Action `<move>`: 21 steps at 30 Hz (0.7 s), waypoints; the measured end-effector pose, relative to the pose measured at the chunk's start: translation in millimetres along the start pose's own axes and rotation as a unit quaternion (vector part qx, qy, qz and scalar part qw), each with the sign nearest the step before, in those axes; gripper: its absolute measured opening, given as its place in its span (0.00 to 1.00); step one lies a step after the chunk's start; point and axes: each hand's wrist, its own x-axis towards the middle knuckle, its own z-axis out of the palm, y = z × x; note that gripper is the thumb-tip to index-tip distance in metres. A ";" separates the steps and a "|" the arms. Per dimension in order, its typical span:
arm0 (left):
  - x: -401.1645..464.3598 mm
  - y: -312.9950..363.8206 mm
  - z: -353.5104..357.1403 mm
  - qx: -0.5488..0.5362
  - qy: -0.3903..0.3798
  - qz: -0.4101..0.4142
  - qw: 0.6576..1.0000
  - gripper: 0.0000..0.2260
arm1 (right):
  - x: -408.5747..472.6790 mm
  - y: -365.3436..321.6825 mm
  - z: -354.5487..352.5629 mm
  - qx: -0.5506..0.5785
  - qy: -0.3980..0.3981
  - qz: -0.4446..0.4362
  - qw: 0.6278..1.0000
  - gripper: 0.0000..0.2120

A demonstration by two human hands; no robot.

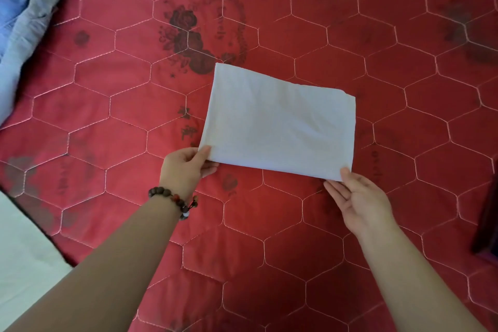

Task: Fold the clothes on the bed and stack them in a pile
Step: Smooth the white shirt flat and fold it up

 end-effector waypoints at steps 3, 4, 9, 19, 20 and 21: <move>-1.9 3.7 0.5 -0.040 0.012 -0.016 0.999 0.08 | 0.8 -5.5 0.0 -0.005 0.007 -0.023 1.000 0.05; -3.6 4.7 -0.5 -0.032 -0.002 -0.009 0.999 0.07 | 1.4 -7.6 -0.6 -0.008 0.007 -0.026 1.000 0.05; -14.3 4.2 -5.7 0.176 0.000 0.125 0.976 0.03 | 5.4 -12.1 -4.3 -0.021 -0.001 -0.019 1.000 0.05; -15.4 4.8 9.4 0.066 0.024 0.066 0.995 0.07 | 6.5 -8.2 -3.6 -0.032 0.008 -0.027 0.999 0.05; -13.7 7.1 9.4 0.023 0.022 0.032 0.999 0.07 | 6.5 -8.7 -3.9 -0.032 0.007 -0.027 0.999 0.05; -11.5 9.8 7.9 -0.028 0.019 -0.006 0.999 0.07 | 6.4 -9.3 -4.2 -0.032 0.006 -0.028 0.999 0.05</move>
